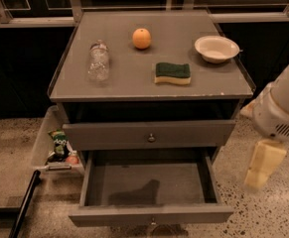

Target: Close middle drawer

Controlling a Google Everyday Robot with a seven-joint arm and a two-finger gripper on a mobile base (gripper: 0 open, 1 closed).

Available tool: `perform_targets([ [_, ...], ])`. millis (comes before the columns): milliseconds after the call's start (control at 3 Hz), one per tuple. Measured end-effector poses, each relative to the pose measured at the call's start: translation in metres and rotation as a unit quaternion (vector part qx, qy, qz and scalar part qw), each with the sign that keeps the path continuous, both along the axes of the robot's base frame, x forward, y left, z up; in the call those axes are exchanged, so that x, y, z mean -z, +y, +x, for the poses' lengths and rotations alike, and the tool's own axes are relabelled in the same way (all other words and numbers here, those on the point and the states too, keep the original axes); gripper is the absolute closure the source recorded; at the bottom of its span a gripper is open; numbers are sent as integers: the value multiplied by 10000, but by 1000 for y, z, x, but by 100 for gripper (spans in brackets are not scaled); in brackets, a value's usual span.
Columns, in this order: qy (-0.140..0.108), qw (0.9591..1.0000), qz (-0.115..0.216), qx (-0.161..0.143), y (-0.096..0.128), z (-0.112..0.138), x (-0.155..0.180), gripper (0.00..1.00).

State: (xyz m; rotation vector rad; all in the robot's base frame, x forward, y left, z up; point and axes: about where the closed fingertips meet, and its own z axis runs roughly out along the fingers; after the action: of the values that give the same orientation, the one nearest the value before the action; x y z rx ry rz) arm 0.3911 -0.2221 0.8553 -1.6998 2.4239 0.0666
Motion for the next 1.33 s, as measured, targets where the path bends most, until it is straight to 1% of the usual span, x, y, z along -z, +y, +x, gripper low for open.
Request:
perform_targets([
  [333, 351, 9993, 103, 103, -1, -26, 61, 19],
  [667, 417, 9983, 407, -41, 5, -44, 115, 42],
  [1000, 253, 9962, 813, -191, 16, -44, 156, 66],
  [1333, 154, 9965, 801, -198, 16, -39, 155, 89],
])
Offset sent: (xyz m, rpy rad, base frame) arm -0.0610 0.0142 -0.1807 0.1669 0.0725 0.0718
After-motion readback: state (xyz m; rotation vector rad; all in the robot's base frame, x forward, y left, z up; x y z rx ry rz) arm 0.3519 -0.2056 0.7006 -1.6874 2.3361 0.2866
